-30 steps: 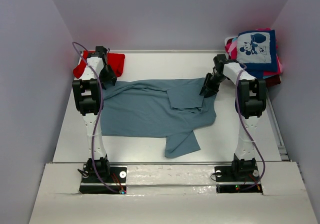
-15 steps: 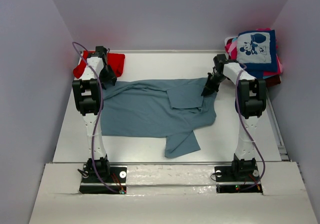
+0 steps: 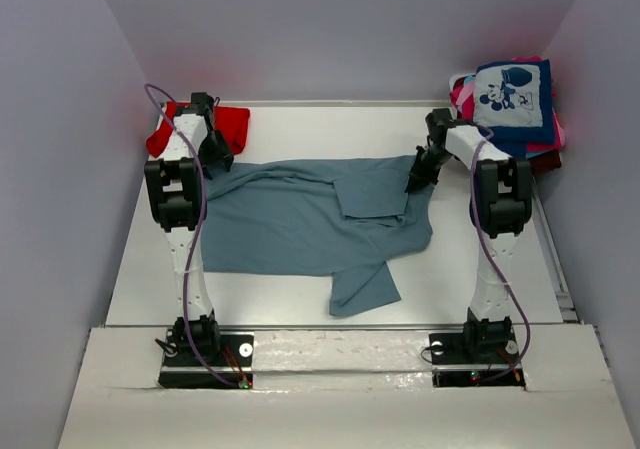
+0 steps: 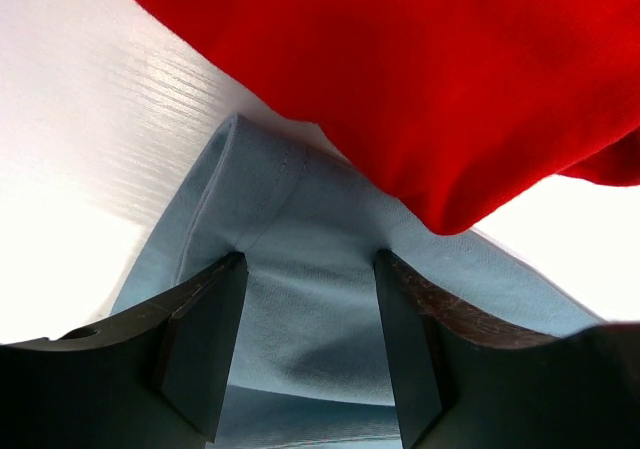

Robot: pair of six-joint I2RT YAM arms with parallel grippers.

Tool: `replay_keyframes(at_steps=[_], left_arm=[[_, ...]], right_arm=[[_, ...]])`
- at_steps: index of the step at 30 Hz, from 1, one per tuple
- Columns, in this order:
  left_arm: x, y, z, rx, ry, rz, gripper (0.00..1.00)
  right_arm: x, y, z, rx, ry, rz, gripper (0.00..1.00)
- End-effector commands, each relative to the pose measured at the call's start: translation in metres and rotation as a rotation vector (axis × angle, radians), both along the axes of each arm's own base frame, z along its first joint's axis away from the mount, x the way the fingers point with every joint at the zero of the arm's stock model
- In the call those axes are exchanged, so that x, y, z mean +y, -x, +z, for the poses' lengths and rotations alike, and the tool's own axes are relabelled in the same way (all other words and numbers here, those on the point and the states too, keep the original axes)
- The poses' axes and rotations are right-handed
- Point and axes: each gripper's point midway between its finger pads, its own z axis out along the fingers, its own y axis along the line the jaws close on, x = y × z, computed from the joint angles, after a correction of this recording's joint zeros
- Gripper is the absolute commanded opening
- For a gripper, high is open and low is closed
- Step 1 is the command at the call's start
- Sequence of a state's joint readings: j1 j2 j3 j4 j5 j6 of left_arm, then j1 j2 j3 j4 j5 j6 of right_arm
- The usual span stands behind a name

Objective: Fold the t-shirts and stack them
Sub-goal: Fold the flattened tshirt in 1/3 of the way

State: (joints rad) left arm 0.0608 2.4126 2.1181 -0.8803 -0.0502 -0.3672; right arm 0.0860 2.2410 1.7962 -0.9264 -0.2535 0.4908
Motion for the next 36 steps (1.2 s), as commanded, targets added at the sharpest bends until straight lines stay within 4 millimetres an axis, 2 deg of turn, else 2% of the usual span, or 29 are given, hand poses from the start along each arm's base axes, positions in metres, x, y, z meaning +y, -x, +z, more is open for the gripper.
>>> replay_keyframes(at_steps=[1, 13, 20, 29, 36], left_arm=[[0.017, 0.020, -0.011, 0.075, -0.042, 0.008, 0.67], [0.017, 0.020, -0.012, 0.078, -0.042, 0.008, 0.67], [0.017, 0.020, -0.013, 0.077, -0.042, 0.008, 0.67], [0.017, 0.020, -0.013, 0.078, -0.041, 0.007, 0.67], [0.017, 0.020, -0.014, 0.078, -0.039, 0.007, 0.67]], right_arm=[[-0.007, -0.010, 0.017, -0.056, 0.053, -0.018, 0.07], [-0.042, -0.013, 0.022, -0.058, 0.092, -0.076, 0.07], [-0.046, -0.016, 0.028, -0.075, 0.095, -0.086, 0.07], [-0.065, -0.019, 0.030, -0.072, 0.105, -0.116, 0.07], [-0.071, -0.020, 0.030, -0.071, 0.112, -0.122, 0.07]])
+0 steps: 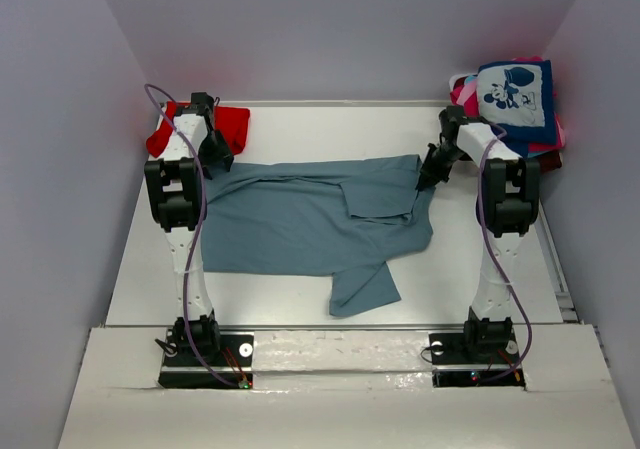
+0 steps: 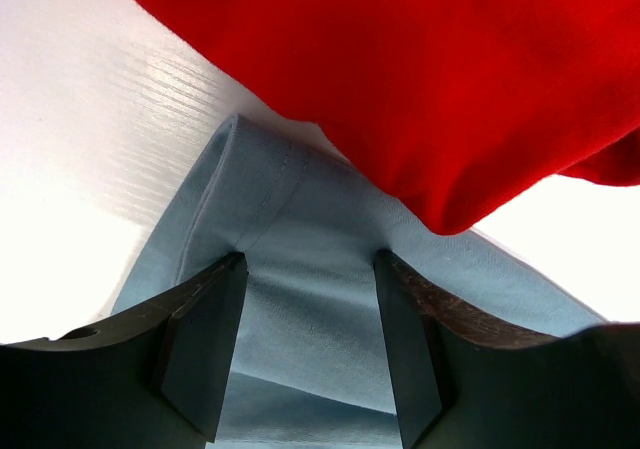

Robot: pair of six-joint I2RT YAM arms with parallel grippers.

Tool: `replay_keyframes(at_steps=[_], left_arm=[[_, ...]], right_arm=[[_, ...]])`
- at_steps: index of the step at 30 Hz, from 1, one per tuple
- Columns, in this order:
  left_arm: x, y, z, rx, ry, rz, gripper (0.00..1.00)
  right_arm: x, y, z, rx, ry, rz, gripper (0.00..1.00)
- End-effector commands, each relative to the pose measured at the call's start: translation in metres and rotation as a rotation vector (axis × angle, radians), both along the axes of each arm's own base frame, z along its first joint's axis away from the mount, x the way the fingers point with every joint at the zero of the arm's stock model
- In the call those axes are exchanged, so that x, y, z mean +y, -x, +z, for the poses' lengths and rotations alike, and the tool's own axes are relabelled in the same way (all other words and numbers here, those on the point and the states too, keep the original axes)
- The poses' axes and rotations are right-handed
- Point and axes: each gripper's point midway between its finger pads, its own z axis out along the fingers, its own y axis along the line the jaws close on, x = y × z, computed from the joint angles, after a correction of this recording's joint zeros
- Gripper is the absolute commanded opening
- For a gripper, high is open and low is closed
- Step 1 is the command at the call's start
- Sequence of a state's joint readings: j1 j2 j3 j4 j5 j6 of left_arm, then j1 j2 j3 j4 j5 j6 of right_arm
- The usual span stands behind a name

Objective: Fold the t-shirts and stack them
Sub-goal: Fold the flattened tshirt in 1/3 of the way

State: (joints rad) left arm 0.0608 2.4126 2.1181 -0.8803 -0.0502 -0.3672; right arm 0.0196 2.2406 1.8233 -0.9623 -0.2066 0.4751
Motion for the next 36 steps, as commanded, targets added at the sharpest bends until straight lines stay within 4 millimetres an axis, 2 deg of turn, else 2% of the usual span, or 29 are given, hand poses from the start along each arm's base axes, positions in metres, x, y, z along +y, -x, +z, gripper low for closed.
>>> replay_keyframes(at_steps=[1, 9, 17, 20, 23, 24, 25, 27, 28, 32, 33, 35, 36], left_arm=[[0.017, 0.020, -0.014, 0.078, -0.039, 0.007, 0.67], [0.016, 0.020, -0.013, 0.079, -0.037, 0.008, 0.67], [0.020, 0.022, -0.012, 0.079, -0.036, 0.016, 0.67], [0.020, 0.021, -0.011, 0.076, -0.033, 0.016, 0.67], [0.019, 0.020, -0.007, 0.064, -0.026, 0.016, 0.67], [0.018, 0.019, -0.007, 0.060, -0.023, 0.016, 0.67], [0.017, 0.020, -0.006, 0.061, -0.020, 0.015, 0.67], [0.017, 0.019, -0.003, 0.051, -0.016, 0.014, 0.67], [0.017, 0.018, -0.003, 0.048, -0.016, 0.015, 0.67], [0.008, 0.016, -0.003, 0.046, -0.015, -0.003, 0.67], [0.008, 0.015, -0.003, 0.043, -0.016, -0.003, 0.67], [0.008, 0.014, -0.001, 0.042, -0.017, -0.003, 0.67], [0.003, 0.013, -0.001, 0.040, -0.016, -0.011, 0.67]], right_arm=[[-0.037, -0.015, 0.025, -0.069, 0.061, -0.066, 0.07], [-0.049, -0.016, 0.024, -0.068, 0.075, -0.087, 0.07], [-0.045, -0.011, 0.021, -0.065, 0.058, -0.069, 0.08], [-0.044, -0.010, 0.026, -0.072, 0.051, -0.062, 0.32], [-0.038, -0.012, 0.045, -0.131, 0.019, -0.050, 0.49], [-0.035, -0.013, 0.052, -0.147, 0.002, -0.045, 0.60], [-0.034, -0.013, 0.062, -0.170, -0.006, -0.043, 0.65], [-0.021, -0.015, 0.073, -0.198, -0.022, -0.016, 0.75], [-0.019, -0.015, 0.077, -0.206, -0.036, -0.014, 0.76], [0.016, -0.014, 0.087, -0.219, -0.084, 0.051, 0.75], [0.031, -0.011, 0.088, -0.208, -0.095, 0.084, 0.75], [0.046, -0.007, 0.093, -0.204, -0.091, 0.119, 0.75], [0.060, -0.003, 0.095, -0.199, -0.096, 0.147, 0.75]])
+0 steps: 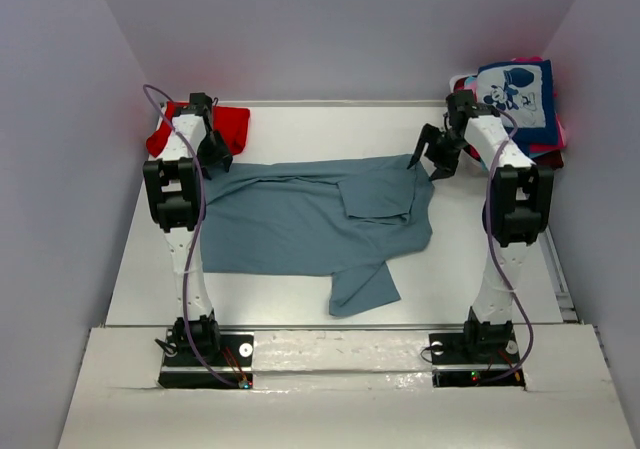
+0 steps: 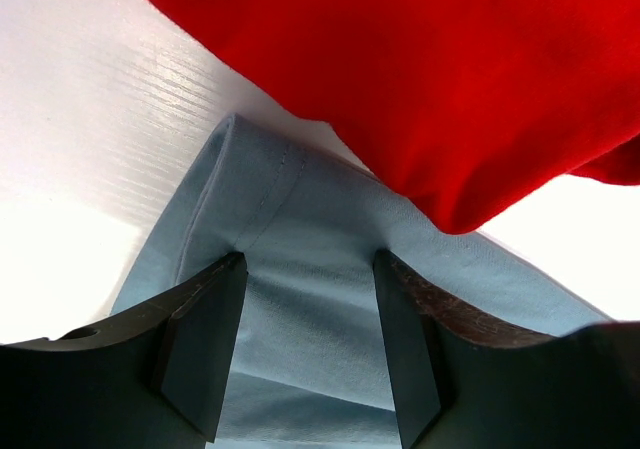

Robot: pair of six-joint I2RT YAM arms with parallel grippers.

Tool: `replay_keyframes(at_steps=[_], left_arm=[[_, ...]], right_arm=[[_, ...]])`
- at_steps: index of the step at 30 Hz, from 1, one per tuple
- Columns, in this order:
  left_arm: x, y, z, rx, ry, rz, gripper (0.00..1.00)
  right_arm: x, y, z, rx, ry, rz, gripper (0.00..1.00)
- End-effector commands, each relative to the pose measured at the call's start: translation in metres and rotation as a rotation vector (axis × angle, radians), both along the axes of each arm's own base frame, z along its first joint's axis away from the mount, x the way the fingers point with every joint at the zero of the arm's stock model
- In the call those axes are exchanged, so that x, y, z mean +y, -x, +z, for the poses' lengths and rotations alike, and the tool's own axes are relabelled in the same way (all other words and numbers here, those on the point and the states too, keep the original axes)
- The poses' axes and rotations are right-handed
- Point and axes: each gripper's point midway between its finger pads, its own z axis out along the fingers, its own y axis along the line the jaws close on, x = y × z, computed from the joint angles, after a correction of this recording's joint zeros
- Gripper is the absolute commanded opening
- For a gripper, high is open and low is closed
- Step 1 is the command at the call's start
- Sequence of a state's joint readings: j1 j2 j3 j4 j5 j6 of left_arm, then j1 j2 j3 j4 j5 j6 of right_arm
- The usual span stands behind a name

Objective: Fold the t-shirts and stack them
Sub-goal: Fold the flattened tshirt in 1/3 of the way

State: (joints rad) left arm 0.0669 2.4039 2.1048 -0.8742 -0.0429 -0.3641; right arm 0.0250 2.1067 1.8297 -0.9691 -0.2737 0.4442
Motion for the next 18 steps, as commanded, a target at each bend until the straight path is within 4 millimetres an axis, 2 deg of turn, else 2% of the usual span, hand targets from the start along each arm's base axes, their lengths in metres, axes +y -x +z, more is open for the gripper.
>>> replay_keyframes(at_steps=[1, 3, 6, 7, 11, 18], left_arm=[[0.002, 0.012, -0.001, 0.043, -0.023, -0.014, 0.67], [0.002, 0.012, -0.001, 0.042, -0.025, -0.015, 0.67], [0.002, 0.013, -0.002, 0.045, -0.025, -0.015, 0.67], [0.002, 0.013, -0.003, 0.046, -0.022, -0.016, 0.67], [0.002, 0.013, -0.004, 0.047, -0.024, -0.015, 0.67], [0.002, 0.012, -0.004, 0.045, -0.025, -0.015, 0.67]], right_arm=[[0.055, 0.005, 0.034, -0.059, -0.034, 0.109, 0.75], [0.070, 0.016, 0.037, -0.052, -0.039, 0.137, 0.74], [0.081, 0.028, 0.036, -0.036, -0.068, 0.146, 0.74], [0.085, 0.039, 0.033, -0.018, -0.067, 0.153, 0.73], [0.081, 0.057, 0.019, 0.018, -0.039, 0.147, 0.72], [0.104, 0.077, -0.005, 0.077, -0.054, 0.201, 0.62]])
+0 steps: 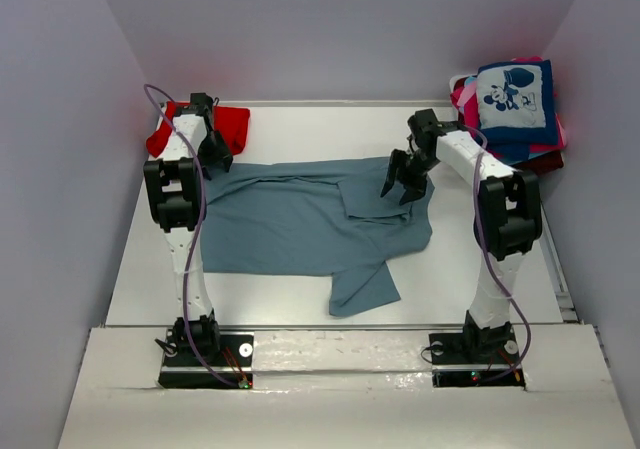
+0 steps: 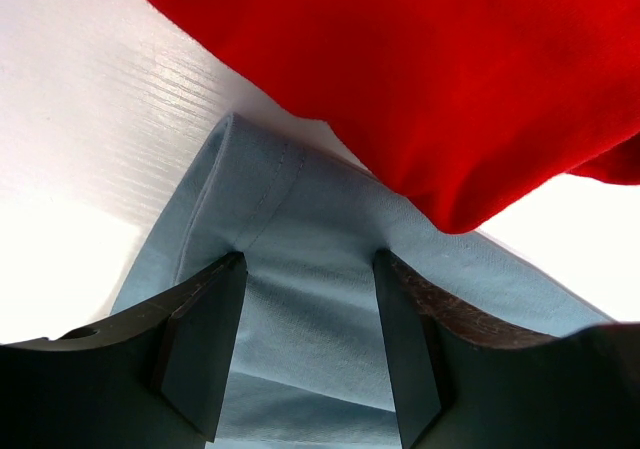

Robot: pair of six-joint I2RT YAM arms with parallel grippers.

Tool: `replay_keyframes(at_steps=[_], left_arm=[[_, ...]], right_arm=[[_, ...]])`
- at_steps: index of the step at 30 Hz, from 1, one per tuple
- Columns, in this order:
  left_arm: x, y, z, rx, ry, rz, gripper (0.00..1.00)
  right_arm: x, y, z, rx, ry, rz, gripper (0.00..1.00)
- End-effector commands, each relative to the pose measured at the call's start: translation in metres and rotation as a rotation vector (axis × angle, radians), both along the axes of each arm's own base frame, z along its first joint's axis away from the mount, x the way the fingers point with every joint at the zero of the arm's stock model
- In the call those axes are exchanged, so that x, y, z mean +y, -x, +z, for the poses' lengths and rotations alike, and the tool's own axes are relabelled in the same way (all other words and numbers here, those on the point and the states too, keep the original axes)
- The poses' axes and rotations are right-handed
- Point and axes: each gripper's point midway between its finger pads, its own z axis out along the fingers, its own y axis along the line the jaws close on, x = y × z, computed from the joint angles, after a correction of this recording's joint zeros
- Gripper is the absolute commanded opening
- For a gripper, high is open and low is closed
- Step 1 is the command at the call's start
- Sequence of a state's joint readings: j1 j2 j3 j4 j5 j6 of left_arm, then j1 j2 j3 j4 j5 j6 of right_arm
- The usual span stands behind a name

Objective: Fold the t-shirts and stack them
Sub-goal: Fold the flattened tshirt in 1/3 of the way

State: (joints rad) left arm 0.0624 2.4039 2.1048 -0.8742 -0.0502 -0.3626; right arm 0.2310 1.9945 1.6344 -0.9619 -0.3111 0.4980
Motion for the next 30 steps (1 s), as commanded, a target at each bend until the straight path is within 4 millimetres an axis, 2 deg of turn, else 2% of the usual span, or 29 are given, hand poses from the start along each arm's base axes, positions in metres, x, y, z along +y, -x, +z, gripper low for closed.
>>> replay_keyframes(at_steps=[1, 3, 11, 18, 22, 28, 30], left_arm=[[0.003, 0.011, -0.004, 0.044, -0.017, -0.011, 0.67], [0.003, 0.011, -0.002, 0.043, -0.017, -0.011, 0.67], [0.003, 0.010, 0.001, 0.035, -0.017, -0.009, 0.67], [0.003, 0.010, 0.005, 0.029, -0.016, -0.013, 0.67], [0.002, 0.010, 0.007, 0.023, -0.014, -0.013, 0.67], [0.002, 0.010, 0.012, 0.015, -0.011, -0.014, 0.67], [0.001, 0.010, 0.014, 0.012, -0.010, -0.014, 0.67]], right_arm=[[0.017, 0.007, -0.003, -0.007, -0.016, 0.030, 0.59], [0.019, 0.015, -0.011, 0.016, -0.014, 0.036, 0.58], [0.017, 0.025, -0.022, 0.034, -0.014, 0.018, 0.57], [0.008, 0.041, -0.062, 0.111, 0.034, 0.018, 0.55], [0.004, 0.051, -0.075, 0.145, 0.047, 0.007, 0.54], [-0.006, 0.053, -0.072, 0.146, 0.083, -0.020, 0.55], [-0.018, 0.051, -0.069, 0.148, 0.090, -0.052, 0.55]])
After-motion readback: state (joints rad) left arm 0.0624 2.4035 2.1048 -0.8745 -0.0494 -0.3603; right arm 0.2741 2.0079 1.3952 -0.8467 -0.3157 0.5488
